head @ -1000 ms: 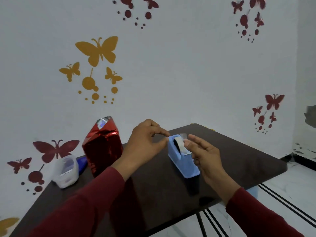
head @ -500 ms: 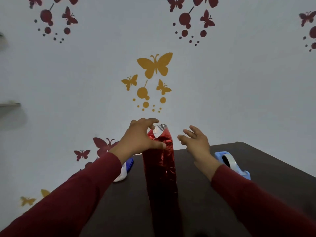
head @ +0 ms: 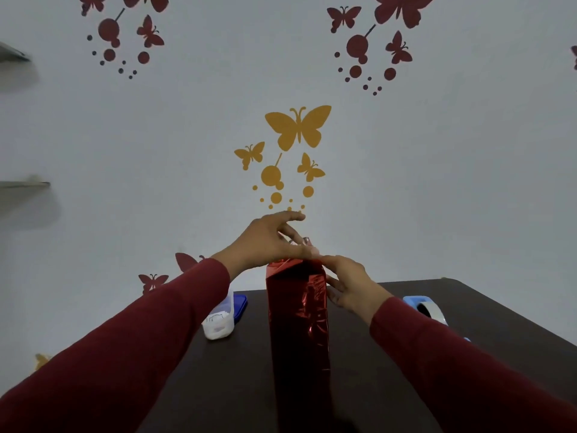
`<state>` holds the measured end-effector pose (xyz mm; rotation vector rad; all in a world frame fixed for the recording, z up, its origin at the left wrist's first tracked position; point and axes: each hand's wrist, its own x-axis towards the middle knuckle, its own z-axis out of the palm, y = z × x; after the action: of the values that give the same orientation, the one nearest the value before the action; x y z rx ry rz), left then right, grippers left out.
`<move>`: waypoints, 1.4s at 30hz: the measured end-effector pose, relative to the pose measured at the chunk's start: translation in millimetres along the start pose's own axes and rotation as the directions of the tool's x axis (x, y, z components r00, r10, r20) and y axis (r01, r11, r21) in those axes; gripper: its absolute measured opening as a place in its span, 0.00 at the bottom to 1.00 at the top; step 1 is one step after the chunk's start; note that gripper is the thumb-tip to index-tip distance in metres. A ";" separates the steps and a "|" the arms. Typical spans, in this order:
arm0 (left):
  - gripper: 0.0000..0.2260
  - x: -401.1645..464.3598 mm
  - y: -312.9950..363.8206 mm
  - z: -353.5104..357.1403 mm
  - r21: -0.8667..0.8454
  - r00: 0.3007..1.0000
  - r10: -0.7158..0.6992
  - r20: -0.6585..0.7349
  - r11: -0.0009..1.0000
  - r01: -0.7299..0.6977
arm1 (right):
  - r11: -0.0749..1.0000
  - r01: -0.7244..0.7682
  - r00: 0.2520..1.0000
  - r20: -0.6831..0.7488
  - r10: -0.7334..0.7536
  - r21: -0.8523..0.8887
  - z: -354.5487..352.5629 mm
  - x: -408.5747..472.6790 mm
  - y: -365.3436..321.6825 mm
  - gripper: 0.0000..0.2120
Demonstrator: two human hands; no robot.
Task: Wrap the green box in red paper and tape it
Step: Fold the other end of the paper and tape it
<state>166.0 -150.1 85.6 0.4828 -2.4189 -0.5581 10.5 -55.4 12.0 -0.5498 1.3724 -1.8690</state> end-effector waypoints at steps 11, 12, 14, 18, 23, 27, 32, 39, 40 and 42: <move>0.11 17.3 -1.6 6.1 -0.137 0.976 0.000 -0.217 0.990 -0.031 | 0.998 -0.002 0.999 0.032 0.005 -0.064 -1.0 7.2 -1.2 0.11; 0.09 18.6 -6.2 7.5 -0.143 0.977 -0.034 -0.211 0.990 0.003 | 0.998 0.006 0.999 0.034 -0.004 -0.067 -0.1 6.2 -2.6 0.16; 0.06 19.1 -15.0 12.9 -0.178 0.984 -0.107 -0.141 0.981 0.081 | 0.996 0.029 0.998 0.049 -0.025 -0.087 1.4 7.4 -3.7 0.28; 0.03 13.5 -28.5 27.1 -0.205 0.984 -0.176 0.007 0.963 0.174 | 0.991 0.072 0.993 0.100 -0.061 -0.112 3.8 7.7 -1.8 0.40; 0.10 5.2 -40.5 38.5 -0.275 0.958 -0.271 0.093 0.918 0.286 | 0.975 0.162 0.982 0.126 -0.143 -0.151 3.9 18.4 5.2 0.49; 0.31 0.5 -52.6 37.8 -0.220 0.935 -0.312 0.170 0.912 0.345 | 0.952 0.264 0.958 0.157 -0.240 -0.155 2.2 16.7 1.2 0.50; 0.33 -4.8 -58.0 35.0 -0.248 0.916 -0.342 0.210 0.887 0.389 | 0.901 0.402 0.916 0.085 -0.393 -0.162 -0.6 6.8 -7.7 0.32; 0.34 -3.8 -58.8 38.0 -0.284 0.905 -0.364 0.222 0.863 0.417 | 0.948 0.227 0.974 0.080 -0.214 -0.225 11.6 0.7 -15.5 0.27; 0.33 -3.4 -60.2 38.8 -0.282 0.906 -0.363 0.219 0.865 0.415 | 0.945 0.213 0.977 0.075 -0.201 -0.248 14.9 1.4 -15.8 0.27; 0.29 -3.2 -61.9 39.9 -0.280 0.912 -0.357 0.203 0.871 0.404 | 0.932 0.203 0.979 0.067 -0.192 -0.299 20.4 4.2 -15.7 0.28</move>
<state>156.0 -190.1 24.4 0.8107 -2.3098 -1.1711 17.4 -68.9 33.2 -0.9037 1.6448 -1.7991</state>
